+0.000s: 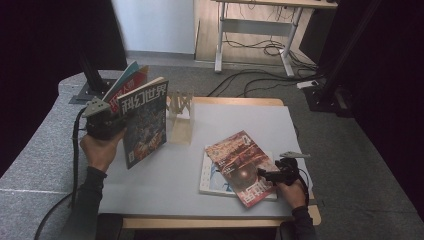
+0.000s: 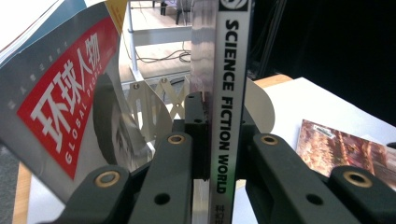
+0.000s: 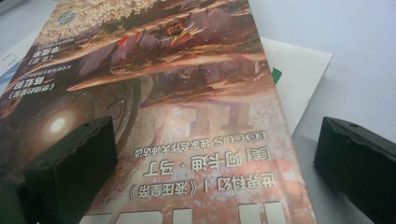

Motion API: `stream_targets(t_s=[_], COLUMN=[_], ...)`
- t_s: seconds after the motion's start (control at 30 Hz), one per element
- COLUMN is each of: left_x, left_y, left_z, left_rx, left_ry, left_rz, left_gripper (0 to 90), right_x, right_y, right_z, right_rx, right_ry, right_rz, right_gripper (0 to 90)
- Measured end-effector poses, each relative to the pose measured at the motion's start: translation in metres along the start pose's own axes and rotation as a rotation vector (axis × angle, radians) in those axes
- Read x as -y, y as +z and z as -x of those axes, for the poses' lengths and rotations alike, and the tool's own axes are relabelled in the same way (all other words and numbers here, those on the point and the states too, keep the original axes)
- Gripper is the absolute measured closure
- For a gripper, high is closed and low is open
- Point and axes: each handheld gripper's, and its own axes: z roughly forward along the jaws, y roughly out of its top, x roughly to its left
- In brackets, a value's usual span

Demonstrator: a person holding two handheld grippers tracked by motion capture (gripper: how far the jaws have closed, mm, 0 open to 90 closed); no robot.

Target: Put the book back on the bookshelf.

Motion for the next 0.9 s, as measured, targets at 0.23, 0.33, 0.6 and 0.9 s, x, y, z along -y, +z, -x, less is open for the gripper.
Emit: stream_targets(t_s=[0.23, 0.33, 0.6, 0.9], left_x=[-0.004, -0.005, -0.005, -0.005], left_y=[0.012, 0.017, 0.029, 0.044], left_z=[-0.002, -0.004, -0.008, -0.008], left_rx=[-0.021, -0.036, -0.056, -0.068], left_ry=[0.002, 0.005, -0.01, -0.02], left_rz=[0.001, -0.001, 0.0, 0.008], left_gripper=[82.8, 82.8, 82.7, 82.7], right_x=[0.0, 0.0, 0.0, 0.0], right_y=[0.0, 0.0, 0.0, 0.0], right_z=[0.0, 0.0, 0.0, 0.0], right_rx=[0.0, 0.0, 0.0, 0.0], right_ry=[-0.002, -0.001, 0.002, 0.002], right_rz=[-0.003, -0.003, -0.003, -0.002], right_gripper=[0.0, 0.0, 0.0, 0.0])
